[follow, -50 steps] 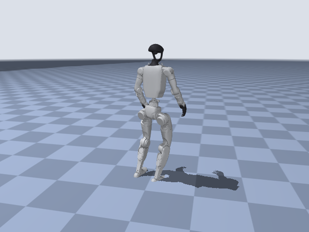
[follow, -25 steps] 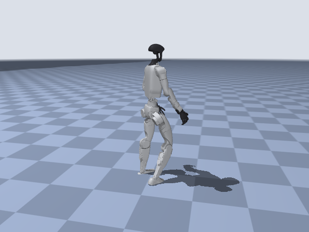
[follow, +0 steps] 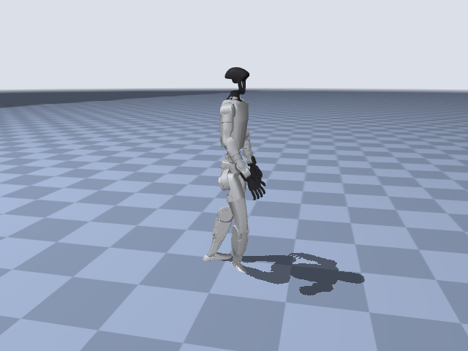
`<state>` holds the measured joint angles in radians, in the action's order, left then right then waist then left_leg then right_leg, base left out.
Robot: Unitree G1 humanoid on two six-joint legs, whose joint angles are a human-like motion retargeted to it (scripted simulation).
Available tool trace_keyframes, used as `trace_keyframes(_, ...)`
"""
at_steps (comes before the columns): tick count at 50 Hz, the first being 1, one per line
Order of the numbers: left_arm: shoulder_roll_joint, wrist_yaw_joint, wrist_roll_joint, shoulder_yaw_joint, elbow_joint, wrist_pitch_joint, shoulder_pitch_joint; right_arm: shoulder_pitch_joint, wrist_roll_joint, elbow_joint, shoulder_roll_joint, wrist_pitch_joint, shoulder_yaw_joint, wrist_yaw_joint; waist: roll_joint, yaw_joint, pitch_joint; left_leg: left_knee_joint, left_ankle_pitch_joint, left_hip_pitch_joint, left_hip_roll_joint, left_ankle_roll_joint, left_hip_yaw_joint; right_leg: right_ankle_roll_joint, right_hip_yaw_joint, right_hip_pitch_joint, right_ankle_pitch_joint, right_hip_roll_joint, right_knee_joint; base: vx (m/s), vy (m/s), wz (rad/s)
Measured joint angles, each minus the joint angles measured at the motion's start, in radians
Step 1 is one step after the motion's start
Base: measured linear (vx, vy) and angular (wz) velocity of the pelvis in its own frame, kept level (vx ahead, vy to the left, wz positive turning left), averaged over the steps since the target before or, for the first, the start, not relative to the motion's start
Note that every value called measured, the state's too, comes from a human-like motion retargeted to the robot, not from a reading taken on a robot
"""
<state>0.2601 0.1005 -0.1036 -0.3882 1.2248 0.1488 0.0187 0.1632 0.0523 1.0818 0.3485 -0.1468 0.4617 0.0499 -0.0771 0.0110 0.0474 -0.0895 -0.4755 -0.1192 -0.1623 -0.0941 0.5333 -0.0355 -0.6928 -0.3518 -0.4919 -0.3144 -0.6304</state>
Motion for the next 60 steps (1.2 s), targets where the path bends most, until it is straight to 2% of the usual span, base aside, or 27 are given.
trace_keyframes(5, -0.058, 0.036, 0.015, -0.045, -0.011, -0.001, -0.037, -0.005, 0.001, 0.079, -0.029, 0.016, 0.000, 0.015, 0.041, -0.012, -0.035, -0.243, -0.016, 0.047, 0.063, 0.041, -0.175, -0.013, 0.104, 0.041, 0.002, 0.085, 0.022, 0.14, -0.05, -1.49)
trace_keyframes(9, -0.051, 0.030, -0.012, -0.044, -0.024, -0.008, -0.077, -0.007, -0.034, 0.116, -0.033, 0.027, -0.016, 0.013, 0.087, -0.023, -0.061, -0.455, -0.011, 0.117, 0.120, 0.081, -0.298, -0.013, 0.189, 0.075, 0.016, 0.185, 0.060, 0.14, -0.03, -1.56)
trace_keyframes(13, -0.022, -0.003, -0.056, -0.015, -0.031, -0.018, -0.131, -0.003, -0.076, 0.129, -0.023, 0.038, -0.036, 0.003, 0.117, -0.027, -0.081, -0.615, -0.081, 0.192, 0.199, 0.054, -0.356, -0.017, 0.276, 0.105, 0.038, 0.267, 0.106, 0.14, -0.02, -1.42)
trace_keyframes(18, 0.018, -0.056, -0.119, 0.033, -0.033, -0.034, -0.195, -0.001, -0.121, 0.114, -0.010, 0.052, -0.047, -0.009, 0.141, -0.039, -0.105, -0.708, -0.134, 0.278, 0.224, 0.040, -0.474, -0.029, 0.402, 0.147, 0.075, 0.358, 0.158, 0.15, -0.01, -1.56)
trace_keyframes(22, 0.040, -0.087, -0.158, 0.062, -0.027, -0.048, -0.240, 0.006, -0.149, 0.093, -0.001, 0.065, -0.049, -0.013, 0.143, -0.037, -0.125, -0.673, -0.134, 0.314, 0.201, 0.040, -0.563, -0.046, 0.512, 0.188, 0.108, 0.403, 0.203, 0.15, 0.03, -1.57)
trace_keyframes(30, 0.035, -0.101, -0.191, 0.084, -0.007, -0.070, -0.275, 0.006, -0.186, 0.063, 0.005, 0.088, -0.052, -0.013, 0.132, 0.017, -0.156, -0.466, -0.011, 0.260, 0.120, 0.077, -0.737, -0.077, 0.732, 0.252, 0.144, 0.441, 0.255, 0.13, 0.09, -1.46)
trace_keyframes(32, 0.025, -0.096, -0.191, 0.079, -0.006, -0.074, -0.262, -0.003, -0.189, 0.059, -0.003, 0.091, -0.051, -0.013, 0.137, 0.039, -0.158, -0.463, -0.008, 0.250, 0.114, 0.083, -0.755, -0.083, 0.779, 0.253, 0.140, 0.455, 0.243, 0.09, 0.15, -1.27)
trace_keyframes(42, -0.013, -0.043, -0.166, 0.022, 0.021, -0.082, -0.237, -0.003, -0.181, 0.064, -0.023, 0.115, -0.046, -0.002, 0.134, 0.143, -0.186, -0.348, 0.003, 0.180, 0.106, 0.073, -0.705, -0.123, 1.001, 0.240, 0.161, 0.485, 0.256, 0.01, 0.17, -1.08)
trace_keyframes(48, -0.016, -0.041, -0.153, 0.001, 0.036, -0.065, -0.240, 0.035, -0.205, 0.081, -0.012, 0.105, -0.065, -0.025, 0.117, 0.193, -0.204, -0.288, 0.003, 0.195, 0.115, 0.053, -0.606, -0.164, 1.115, 0.182, 0.203, 0.499, 0.276, -0.11, 0.16, -1.13)
trace_keyframes(50, -0.014, -0.051, -0.146, 0.001, 0.039, -0.055, -0.239, 0.054, -0.222, 0.081, -0.005, 0.093, -0.075, -0.041, 0.112, 0.204, -0.208, -0.268, 0.015, 0.209, 0.127, 0.049, -0.546, -0.168, 1.104, 0.146, 0.227, 0.485, 0.291, -0.16, 0.12, -1.62)
trace_keyframes(52, -0.012, -0.066, -0.136, 0.004, 0.041, -0.044, -0.233, 0.071, -0.238, 0.075, 0.000, 0.079, -0.081, -0.060, 0.117, 0.195, -0.211, -0.251, 0.029, 0.222, 0.157, 0.051, -0.455, -0.114, 0.963, 0.089, 0.214, 0.425, 0.308, -0.18, 0.09, -2.15)
trace_keyframes(55, -0.013, -0.088, -0.116, 0.005, 0.044, -0.033, -0.224, 0.091, -0.257, 0.062, 0.009, 0.060, -0.091, -0.084, 0.117, 0.184, -0.202, -0.212, 0.056, 0.240, 0.181, 0.051, -0.331, -0.096, 0.794, 0.025, 0.202, 0.351, 0.307, -0.17, 0.04, -2.13)
trace_keyframes(60, -0.018, -0.097, -0.065, -0.003, 0.051, -0.037, -0.188, 0.090, -0.249, 0.029, 0.016, 0.036, -0.085, -0.085, 0.103, 0.139, -0.173, -0.115, 0.100, 0.207, 0.189, 0.052, -0.107, -0.049, 0.414, 0.025, 0.081, 0.166, 0.160, -0.17, -0.02, -2.35)
